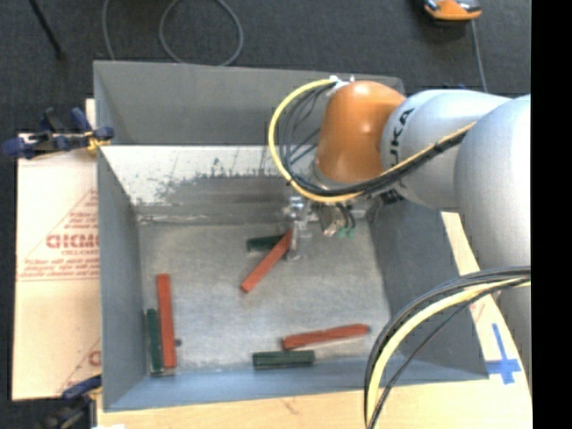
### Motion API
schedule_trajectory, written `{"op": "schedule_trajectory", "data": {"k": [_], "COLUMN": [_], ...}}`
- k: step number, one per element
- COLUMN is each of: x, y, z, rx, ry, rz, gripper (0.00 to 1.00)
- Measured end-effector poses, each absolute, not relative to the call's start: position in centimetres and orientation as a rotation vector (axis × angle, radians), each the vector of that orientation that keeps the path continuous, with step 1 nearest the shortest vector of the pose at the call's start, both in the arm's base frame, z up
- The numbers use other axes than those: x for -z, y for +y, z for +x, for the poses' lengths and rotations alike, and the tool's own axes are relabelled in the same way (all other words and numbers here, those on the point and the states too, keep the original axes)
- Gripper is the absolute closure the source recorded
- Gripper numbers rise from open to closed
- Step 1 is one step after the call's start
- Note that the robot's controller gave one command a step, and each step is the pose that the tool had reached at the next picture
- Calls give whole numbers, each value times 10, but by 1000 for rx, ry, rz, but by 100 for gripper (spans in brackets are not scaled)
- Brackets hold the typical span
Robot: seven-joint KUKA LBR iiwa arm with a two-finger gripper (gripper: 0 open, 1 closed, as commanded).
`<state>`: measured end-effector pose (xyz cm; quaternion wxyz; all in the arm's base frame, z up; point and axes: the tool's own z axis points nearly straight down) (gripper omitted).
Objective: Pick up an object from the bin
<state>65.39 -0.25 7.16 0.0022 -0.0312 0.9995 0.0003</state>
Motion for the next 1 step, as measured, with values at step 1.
{"op": "schedule_trajectory", "data": {"k": [1], "x": [-202], "y": [-38], "z": [639], "rx": [7], "ry": [3082], "rz": [-549], "gripper": [100]}}
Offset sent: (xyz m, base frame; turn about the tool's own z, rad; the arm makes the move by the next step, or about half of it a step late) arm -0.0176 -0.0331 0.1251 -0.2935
